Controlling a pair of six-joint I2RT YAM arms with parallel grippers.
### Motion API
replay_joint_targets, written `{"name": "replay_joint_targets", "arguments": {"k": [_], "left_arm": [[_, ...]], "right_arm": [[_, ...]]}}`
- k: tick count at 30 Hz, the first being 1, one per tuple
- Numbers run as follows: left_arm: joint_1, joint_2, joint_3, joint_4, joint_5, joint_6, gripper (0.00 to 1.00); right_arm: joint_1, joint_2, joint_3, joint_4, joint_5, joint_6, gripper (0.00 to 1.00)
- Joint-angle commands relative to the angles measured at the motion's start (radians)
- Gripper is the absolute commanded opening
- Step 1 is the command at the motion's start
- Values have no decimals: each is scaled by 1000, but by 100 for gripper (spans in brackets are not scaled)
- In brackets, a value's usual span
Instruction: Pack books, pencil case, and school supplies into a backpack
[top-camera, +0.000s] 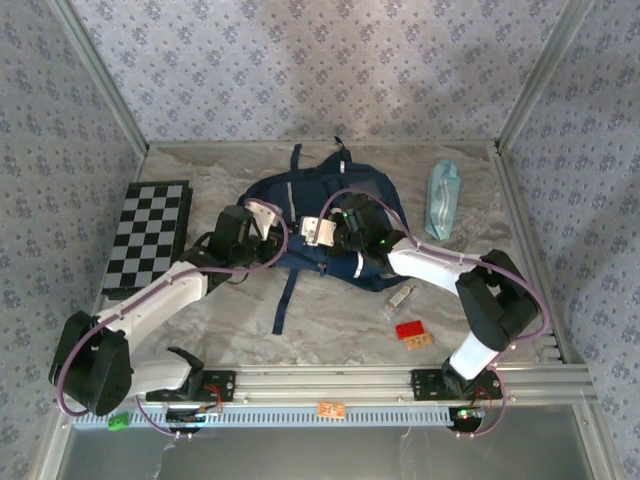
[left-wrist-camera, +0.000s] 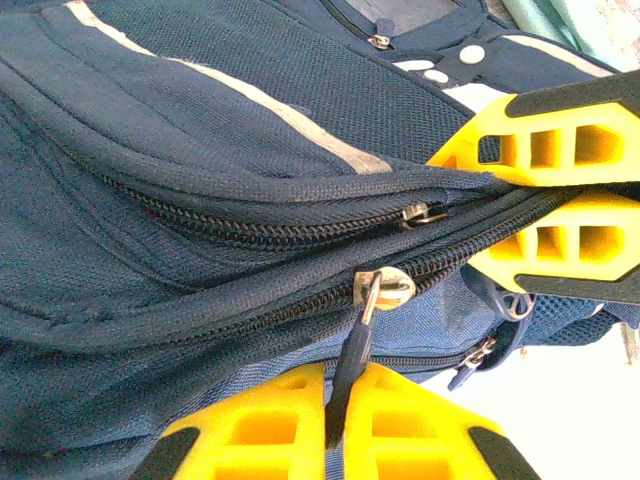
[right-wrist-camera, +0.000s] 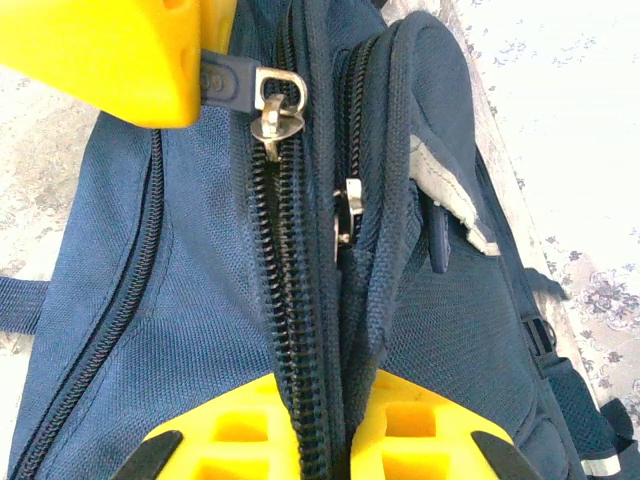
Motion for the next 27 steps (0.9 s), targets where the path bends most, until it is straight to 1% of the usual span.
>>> {"name": "replay_joint_targets", "arguments": {"k": [1,5,7,10,13,17,19,22,24,26,27], "left_arm": [[66,-26,-13,-46,-171,-10,0],[66,-49,-29,-28,-178,-2,0],[66,-64,-42,-10,-202,-12,0],[68,-62,-27,-14,-211,-6,0],[72,-41,-17,-36,-263,1,0],[84,-45,-36,-27,-292,-1,0],[95,-47,-36,-39,-300,-8,0],[111,-57,-40,-57,-357,-17,0],[134,-61,-46,-55,-376,-28,0],[153,-50,-44,-52,-379,-29,0],[155,-38,-36,-60,-405,-25,0]], "right_arm": [[-11,-76,-7,3,12,-29,0],[-11,-80,-13,6,26,-36,0],[-17,-84,-19,8,26,-36,0],[-24,-87,-21,8,21,-38,0],[-30,-90,-21,4,24,-38,0],[-32,-96,-19,1,18,-35,0],[-33,-100,-19,-2,9,-35,0],[-37,-103,-18,-12,4,-39,0],[-42,-107,-16,-15,-5,-34,0],[-45,-110,-15,-13,-15,-26,0],[-43,-110,-15,-13,-19,-25,0]]}}
